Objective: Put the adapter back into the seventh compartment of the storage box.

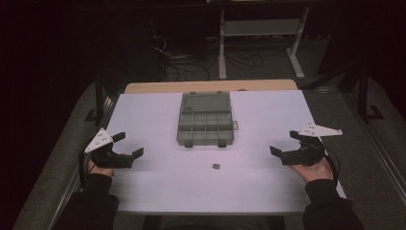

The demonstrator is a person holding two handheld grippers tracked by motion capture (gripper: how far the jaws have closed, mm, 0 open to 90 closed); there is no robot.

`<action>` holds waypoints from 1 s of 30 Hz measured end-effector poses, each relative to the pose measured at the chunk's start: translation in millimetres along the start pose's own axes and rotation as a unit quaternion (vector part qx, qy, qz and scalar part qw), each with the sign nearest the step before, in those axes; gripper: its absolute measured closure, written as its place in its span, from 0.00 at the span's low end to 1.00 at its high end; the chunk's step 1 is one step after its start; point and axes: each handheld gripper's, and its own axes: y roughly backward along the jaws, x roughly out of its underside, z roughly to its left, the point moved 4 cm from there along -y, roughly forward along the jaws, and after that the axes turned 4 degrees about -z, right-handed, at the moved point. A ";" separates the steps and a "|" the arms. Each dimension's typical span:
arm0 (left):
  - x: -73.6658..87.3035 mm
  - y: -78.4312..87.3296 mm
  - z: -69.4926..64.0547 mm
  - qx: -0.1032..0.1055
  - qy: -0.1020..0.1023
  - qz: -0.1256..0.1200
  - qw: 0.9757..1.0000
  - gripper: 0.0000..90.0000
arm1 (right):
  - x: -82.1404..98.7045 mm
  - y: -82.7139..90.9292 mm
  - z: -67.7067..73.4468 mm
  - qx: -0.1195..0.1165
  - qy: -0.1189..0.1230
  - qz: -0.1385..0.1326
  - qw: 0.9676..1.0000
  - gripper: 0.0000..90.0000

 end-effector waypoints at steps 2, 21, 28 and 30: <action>-0.1 0.2 0.0 0.000 0.001 -0.001 1.000 0.00 | 0.3 -0.2 0.4 -0.001 0.000 0.002 1.000 0.00; 0.3 -0.4 -1.0 0.001 0.000 0.002 1.000 0.00 | 0.0 -0.9 2.2 -0.006 0.002 0.004 1.000 0.00; 0.6 -0.6 -1.8 0.004 -0.003 0.005 1.000 0.00 | -1.8 -1.0 2.9 -0.008 0.002 0.003 1.000 0.00; 0.7 -0.6 -1.8 0.003 -0.004 0.006 1.000 0.00 | -2.1 -1.1 3.2 -0.008 0.003 0.003 1.000 0.00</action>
